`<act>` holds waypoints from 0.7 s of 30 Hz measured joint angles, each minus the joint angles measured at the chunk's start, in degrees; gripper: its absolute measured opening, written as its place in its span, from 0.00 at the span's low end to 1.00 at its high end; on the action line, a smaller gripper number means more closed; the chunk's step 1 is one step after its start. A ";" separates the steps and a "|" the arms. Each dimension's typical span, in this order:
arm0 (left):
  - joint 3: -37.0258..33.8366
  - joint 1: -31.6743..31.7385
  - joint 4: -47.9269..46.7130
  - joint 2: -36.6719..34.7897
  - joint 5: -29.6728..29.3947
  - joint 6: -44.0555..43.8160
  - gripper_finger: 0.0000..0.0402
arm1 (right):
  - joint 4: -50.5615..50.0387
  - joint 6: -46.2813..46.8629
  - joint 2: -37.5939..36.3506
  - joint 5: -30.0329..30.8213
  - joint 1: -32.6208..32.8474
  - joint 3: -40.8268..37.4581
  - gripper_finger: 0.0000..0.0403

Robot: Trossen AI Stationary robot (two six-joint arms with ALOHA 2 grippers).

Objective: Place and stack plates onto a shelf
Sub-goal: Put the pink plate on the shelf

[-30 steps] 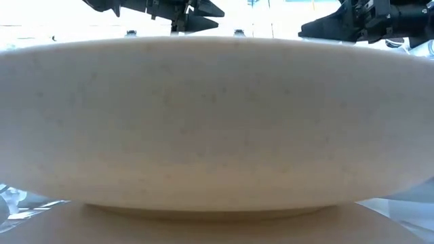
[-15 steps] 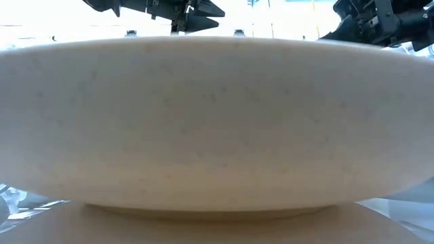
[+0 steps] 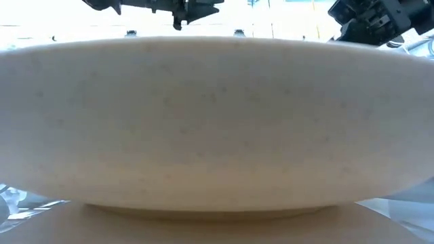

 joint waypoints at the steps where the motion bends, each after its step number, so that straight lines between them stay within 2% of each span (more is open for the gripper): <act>1: 0.00 -0.29 1.73 0.50 0.70 0.04 0.44 | -2.18 0.52 1.15 0.06 0.12 1.24 0.28; 8: -0.41 -1.05 3.71 0.92 2.66 0.07 0.44 | -14.84 3.84 9.76 -6.20 0.16 4.27 0.28; 10: -1.48 -1.37 3.93 0.92 2.64 -0.05 0.44 | -17.53 3.91 12.13 -6.19 0.18 4.20 0.28; 17: -10.67 -2.17 18.12 0.92 2.64 -2.55 0.44 | -13.34 0.85 17.25 -6.39 0.16 4.18 0.28; 21: -15.30 -2.51 25.82 0.90 2.59 -2.96 0.44 | -13.31 1.16 18.04 -12.10 0.70 4.18 0.28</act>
